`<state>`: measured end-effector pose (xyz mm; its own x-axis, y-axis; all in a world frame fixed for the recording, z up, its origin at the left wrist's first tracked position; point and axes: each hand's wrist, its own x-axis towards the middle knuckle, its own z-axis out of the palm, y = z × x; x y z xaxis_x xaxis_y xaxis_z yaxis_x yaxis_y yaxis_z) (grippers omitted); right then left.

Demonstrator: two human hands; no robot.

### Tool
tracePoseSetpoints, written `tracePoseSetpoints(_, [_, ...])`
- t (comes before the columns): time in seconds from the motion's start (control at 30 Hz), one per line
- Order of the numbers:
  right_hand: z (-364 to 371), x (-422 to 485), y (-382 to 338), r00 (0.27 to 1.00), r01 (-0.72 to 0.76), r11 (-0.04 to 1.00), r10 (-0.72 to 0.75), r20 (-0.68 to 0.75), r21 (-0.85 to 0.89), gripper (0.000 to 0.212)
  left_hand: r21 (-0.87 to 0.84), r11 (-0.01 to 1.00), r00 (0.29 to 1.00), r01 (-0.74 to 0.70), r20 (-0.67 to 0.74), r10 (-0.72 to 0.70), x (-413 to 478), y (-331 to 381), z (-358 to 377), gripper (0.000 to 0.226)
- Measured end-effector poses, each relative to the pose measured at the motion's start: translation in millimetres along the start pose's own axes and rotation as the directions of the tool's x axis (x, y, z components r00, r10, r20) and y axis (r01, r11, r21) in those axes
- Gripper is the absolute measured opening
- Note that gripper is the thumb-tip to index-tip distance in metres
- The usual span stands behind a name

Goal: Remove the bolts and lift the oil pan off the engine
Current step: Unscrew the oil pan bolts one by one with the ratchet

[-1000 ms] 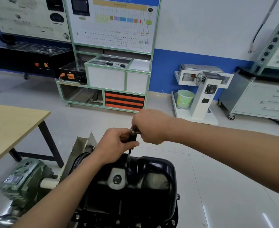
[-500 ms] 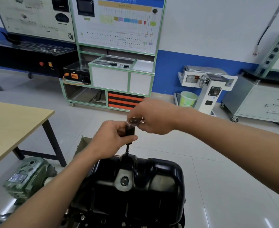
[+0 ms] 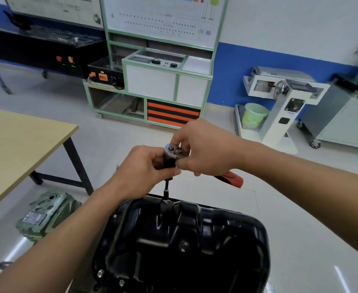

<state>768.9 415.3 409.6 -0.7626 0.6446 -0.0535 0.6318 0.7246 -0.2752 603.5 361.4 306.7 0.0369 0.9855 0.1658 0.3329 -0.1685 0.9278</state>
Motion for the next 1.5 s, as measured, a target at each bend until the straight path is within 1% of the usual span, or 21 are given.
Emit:
tracePoseSetpoints(0.2, [2.6,-1.2,5.1,0.999,-0.032,0.999,0.032,-0.005,0.003,0.01,-0.02,1.0,0.999,-0.022,0.033,0.023,4.5,-5.5,4.7,0.021])
tracePoseSetpoints(0.37, [10.7,-7.4,8.5,0.999,-0.041,0.999,0.041,0.009,0.029,0.007,0.001,1.0,0.998,-0.01,0.067,0.009,1.8,-11.3,10.2,0.021])
tracePoseSetpoints(0.43, [14.5,-9.6,7.5,0.999,-0.042,0.999,0.042,0.005,0.035,0.008,0.005,1.0,0.998,-0.022,0.058,0.022,-1.3,-13.5,12.6,0.021])
tracePoseSetpoints(0.57, [18.8,-13.6,5.1,0.996,-0.08,0.99,0.075,0.05,0.115,0.009,0.041,0.997,0.998,-0.06,0.032,0.059,-8.6,-13.9,15.8,0.02])
tracePoseSetpoints(0.63, [23.6,-15.9,1.1,0.99,-0.131,0.977,0.119,0.076,0.167,0.011,0.091,0.991,0.995,-0.095,-0.021,0.097,-13.2,-14.2,20.3,0.016])
tracePoseSetpoints(0.73, [35.1,-19.6,-6.2,0.968,-0.249,0.905,0.223,0.115,0.344,0.018,0.165,0.982,0.987,-0.094,-0.115,0.113,-18.7,-14.3,27.7,0.013])
tracePoseSetpoints(0.77, [39.3,-20.7,-8.5,0.958,-0.286,0.871,0.251,0.139,0.4,0.017,0.197,0.977,0.983,-0.086,-0.142,0.115,-20.1,-14.9,29.0,0.005])
tracePoseSetpoints(0.83, [45.3,-24.3,-12.8,0.947,-0.321,0.841,0.28,0.157,0.435,0.011,0.245,0.965,0.974,-0.097,-0.176,0.143,-23.3,-16.2,32.3,0.01])
tracePoseSetpoints(0.9, [44.8,-25.6,-14.8,0.957,-0.288,0.888,0.254,0.14,0.358,0.012,0.248,0.964,0.969,-0.1,-0.196,0.15,-26.9,-13.6,36.6,0.006])
tracePoseSetpoints(0.93, [40.8,-24.7,-13.8,0.968,-0.242,0.935,0.213,0.133,0.258,0.015,0.254,0.962,0.968,-0.1,-0.198,0.153,-27.8,-12.0,37.8,0.002])
tracePoseSetpoints(1.0, [29.3,-22.3,-12.7,0.976,-0.13,0.991,0.123,0.18,0.027,0.02,0.247,0.967,0.98,-0.056,-0.17,0.1,-26.0,-9.5,37.0,0.012])
tracePoseSetpoints(1.07, [19.3,-18.7,-12.2,0.967,-0.029,0.989,0.065,0.248,-0.148,0.018,0.138,0.99,0.999,-0.007,-0.048,0.014,-21.2,-8.4,30.6,0.009])
tracePoseSetpoints(1.13, [17.1,-15.5,-14.9,0.96,0.06,0.958,0.021,0.278,-0.28,0.017,0.062,0.998,0.999,0.007,0.049,-0.01,-19.2,-8.3,22.7,0.011])
tracePoseSetpoints(1.2, [25.2,-13.5,-16.3,0.967,0.11,0.93,-0.019,0.252,-0.351,0.017,0.074,0.997,0.998,-0.002,0.057,-0.002,-18.8,-9.2,18.8,0.012])
tracePoseSetpoints(1.27, [34.5,-11.9,-14.1,0.981,0.111,0.92,-0.041,0.189,-0.377,0.03,0.054,0.998,1.0,-0.014,0.019,0.013,-20.3,-12.2,19.2,0.012])
tracePoseSetpoints(1.3, [36.4,-11.3,-11.3,0.983,0.141,0.91,-0.081,0.166,-0.39,0.032,0.042,0.999,1.0,-0.02,-0.012,0.02,-22.2,-14.2,21.8,0.011])
tracePoseSetpoints(1.33, [35.8,-9.3,-8.2,0.977,0.198,0.888,-0.142,0.162,-0.416,0.028,0.056,0.998,0.998,-0.028,-0.055,0.031,-24.0,-15.7,25.0,0.01])
tracePoseSetpoints(1.37, [33.7,-5.7,-4.0,0.959,0.28,0.839,-0.22,0.18,-0.468,0.021,0.099,0.995,0.993,-0.031,-0.108,0.042,-24.6,-18.1,28.0,0.013])
tracePoseSetpoints(1.4, [31.2,-1.7,1.2,0.93,0.368,0.765,-0.296,0.218,-0.529,0.017,0.152,0.988,0.986,-0.023,-0.161,0.047,-24.8,-20.3,31.5,0.018])
tracePoseSetpoints(1.43, [28.2,2.1,5.8,0.898,0.44,0.688,-0.361,0.253,-0.578,0.02,0.182,0.983,0.977,-0.01,-0.207,0.048,-24.9,-21.8,34.9,0.021])
tracePoseSetpoints(1.5, [24.7,9.3,13.5,0.837,0.531,0.565,-0.464,0.29,-0.631,0.027,0.168,0.986,0.963,0.015,-0.268,0.031,-25.0,-20.9,38.1,0.021])
